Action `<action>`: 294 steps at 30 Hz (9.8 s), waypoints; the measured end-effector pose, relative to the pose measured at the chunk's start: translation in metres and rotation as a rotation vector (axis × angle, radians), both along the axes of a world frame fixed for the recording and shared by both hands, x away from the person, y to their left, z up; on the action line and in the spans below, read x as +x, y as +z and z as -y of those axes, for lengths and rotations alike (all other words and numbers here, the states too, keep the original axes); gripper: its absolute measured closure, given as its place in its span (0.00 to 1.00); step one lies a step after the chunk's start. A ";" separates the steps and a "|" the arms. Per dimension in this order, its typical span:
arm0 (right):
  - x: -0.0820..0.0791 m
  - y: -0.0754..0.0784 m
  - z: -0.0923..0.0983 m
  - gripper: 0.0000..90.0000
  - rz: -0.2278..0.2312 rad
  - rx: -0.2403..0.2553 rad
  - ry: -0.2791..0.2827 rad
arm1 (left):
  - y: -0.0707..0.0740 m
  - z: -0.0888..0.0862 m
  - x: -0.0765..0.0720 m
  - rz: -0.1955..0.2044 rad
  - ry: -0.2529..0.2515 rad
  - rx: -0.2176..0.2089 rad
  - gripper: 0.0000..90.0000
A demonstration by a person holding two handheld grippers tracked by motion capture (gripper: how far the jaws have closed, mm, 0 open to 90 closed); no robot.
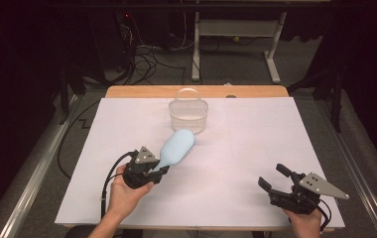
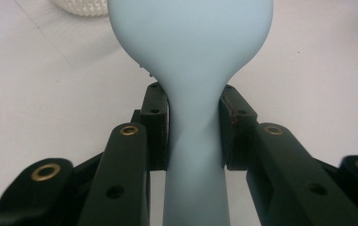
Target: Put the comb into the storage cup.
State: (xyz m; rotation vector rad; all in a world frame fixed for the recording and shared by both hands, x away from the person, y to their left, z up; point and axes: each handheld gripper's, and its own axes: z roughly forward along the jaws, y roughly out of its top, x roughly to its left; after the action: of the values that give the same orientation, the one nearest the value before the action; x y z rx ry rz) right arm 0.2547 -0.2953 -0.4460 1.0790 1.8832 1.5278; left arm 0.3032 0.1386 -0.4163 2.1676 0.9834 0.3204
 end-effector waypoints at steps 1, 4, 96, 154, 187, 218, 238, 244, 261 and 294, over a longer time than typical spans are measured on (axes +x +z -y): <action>0.000 0.000 0.000 0.21 0.000 0.000 0.000 | 0.000 0.001 0.000 -0.001 -0.003 -0.001 0.76; 0.000 0.000 -0.004 0.20 -0.001 0.004 0.010 | 0.000 0.004 -0.001 -0.002 -0.011 -0.004 0.76; 0.027 -0.008 -0.076 0.18 -0.142 0.082 0.186 | -0.014 0.103 -0.017 -0.006 -0.222 -0.046 0.76; 0.046 0.008 -0.079 0.32 -0.212 0.206 0.213 | -0.005 0.123 -0.017 0.004 -0.258 -0.032 0.76; 0.050 0.033 -0.081 0.64 -0.263 0.266 0.369 | 0.000 0.112 -0.016 -0.002 -0.273 -0.033 0.62; 0.065 0.052 -0.076 0.63 -0.313 0.156 0.330 | -0.010 0.052 -0.007 0.026 -0.137 -0.113 0.29; 0.068 0.058 -0.068 0.62 -0.321 0.124 0.289 | -0.014 0.004 -0.005 0.104 -0.030 -0.126 0.29; 0.069 0.060 -0.067 0.62 -0.324 0.113 0.282 | -0.016 -0.013 -0.004 0.122 0.018 -0.150 0.29; 0.073 0.063 -0.062 0.62 -0.333 0.102 0.256 | -0.020 -0.045 -0.004 0.128 0.104 -0.173 0.25; 0.079 0.068 -0.046 0.61 -0.339 0.115 0.205 | -0.032 -0.107 -0.003 0.184 0.269 -0.178 0.24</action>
State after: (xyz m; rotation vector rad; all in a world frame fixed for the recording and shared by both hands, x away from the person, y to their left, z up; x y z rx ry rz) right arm 0.3339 -0.2489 -0.3785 1.2980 2.2142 1.6666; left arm 0.3000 0.2456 -0.4479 1.8129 1.1524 0.5286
